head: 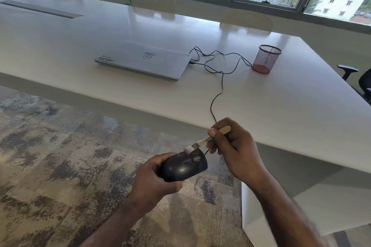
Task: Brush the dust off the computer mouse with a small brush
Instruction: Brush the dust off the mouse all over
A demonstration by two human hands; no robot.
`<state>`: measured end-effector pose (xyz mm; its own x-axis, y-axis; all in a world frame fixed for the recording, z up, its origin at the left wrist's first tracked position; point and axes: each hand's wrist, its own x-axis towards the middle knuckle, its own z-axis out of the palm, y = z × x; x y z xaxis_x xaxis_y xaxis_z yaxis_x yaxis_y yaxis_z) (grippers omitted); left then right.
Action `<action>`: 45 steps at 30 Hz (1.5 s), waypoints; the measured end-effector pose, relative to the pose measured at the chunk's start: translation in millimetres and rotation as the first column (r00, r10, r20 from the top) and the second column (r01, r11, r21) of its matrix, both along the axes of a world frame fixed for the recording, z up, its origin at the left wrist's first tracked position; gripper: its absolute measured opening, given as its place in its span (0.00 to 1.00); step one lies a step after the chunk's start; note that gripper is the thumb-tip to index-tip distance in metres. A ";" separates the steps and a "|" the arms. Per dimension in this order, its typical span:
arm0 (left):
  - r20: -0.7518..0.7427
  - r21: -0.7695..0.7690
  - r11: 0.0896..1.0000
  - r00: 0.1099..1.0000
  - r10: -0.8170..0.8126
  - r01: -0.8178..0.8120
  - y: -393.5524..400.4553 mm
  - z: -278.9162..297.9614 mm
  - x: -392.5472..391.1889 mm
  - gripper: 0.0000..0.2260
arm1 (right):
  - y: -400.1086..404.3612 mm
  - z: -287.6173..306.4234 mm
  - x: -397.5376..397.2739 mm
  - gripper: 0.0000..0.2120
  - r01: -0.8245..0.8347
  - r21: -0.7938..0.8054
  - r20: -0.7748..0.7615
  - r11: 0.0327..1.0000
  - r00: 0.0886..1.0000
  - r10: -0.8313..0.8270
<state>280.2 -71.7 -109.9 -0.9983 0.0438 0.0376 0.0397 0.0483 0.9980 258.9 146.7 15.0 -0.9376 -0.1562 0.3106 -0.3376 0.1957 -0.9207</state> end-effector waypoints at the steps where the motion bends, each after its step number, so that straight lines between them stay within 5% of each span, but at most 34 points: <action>1: 0.000 -0.001 1.000 1.000 0.001 -0.001 -0.2 0.0 0.1 0.33 | -0.3 0.3 -0.2 0.07 0.004 -0.028 0.000 1.000 1.000 -0.004; 6: -0.006 -0.013 1.000 1.000 0.008 -0.008 0.0 0.2 0.8 0.32 | -3.8 -0.9 1.3 0.09 -0.068 0.050 0.065 0.996 0.996 0.065; 12: -0.003 -0.017 1.000 1.000 0.016 -0.016 0.8 1.0 4.5 0.32 | -9.7 2.9 1.1 0.09 0.136 0.142 -0.016 0.980 0.991 -0.135; 18: -0.030 -0.045 0.998 0.998 0.050 -0.052 5.2 6.0 8.6 0.31 | -23.5 -0.4 7.1 0.11 0.199 0.069 -0.007 0.978 0.980 -0.199; 24: -0.055 -0.078 0.996 0.998 0.037 -0.041 7.6 13.6 11.2 0.31 | -30.0 -1.6 3.6 0.11 0.282 0.273 -0.023 0.920 0.958 -0.286; 30: -0.068 -0.093 0.995 0.997 0.021 -0.028 8.5 17.4 14.3 0.29 | -36.7 6.1 6.7 0.11 0.331 0.178 -0.031 0.927 0.943 -0.331; 34: -0.073 -0.112 0.994 0.997 0.006 -0.014 9.4 15.9 14.1 0.23 | -56.4 1.4 8.5 0.10 0.250 0.265 -0.004 0.931 0.966 -0.259; 40: -0.108 -0.103 0.994 0.994 0.011 -0.022 5.9 15.5 15.4 0.31 | -37.8 1.3 -2.9 0.10 0.380 0.341 -0.044 0.860 0.920 -0.389; 45: -0.084 -0.117 0.993 0.996 0.003 -0.013 3.8 11.5 15.6 0.31 | -24.2 2.8 -4.4 0.11 0.406 0.169 0.004 0.898 0.911 -0.413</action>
<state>295.8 -67.9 -98.4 -0.9923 0.0445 0.1158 0.1217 0.1657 0.9786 254.4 122.6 17.8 -0.9402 0.1996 0.2762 -0.1604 0.4559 -0.8755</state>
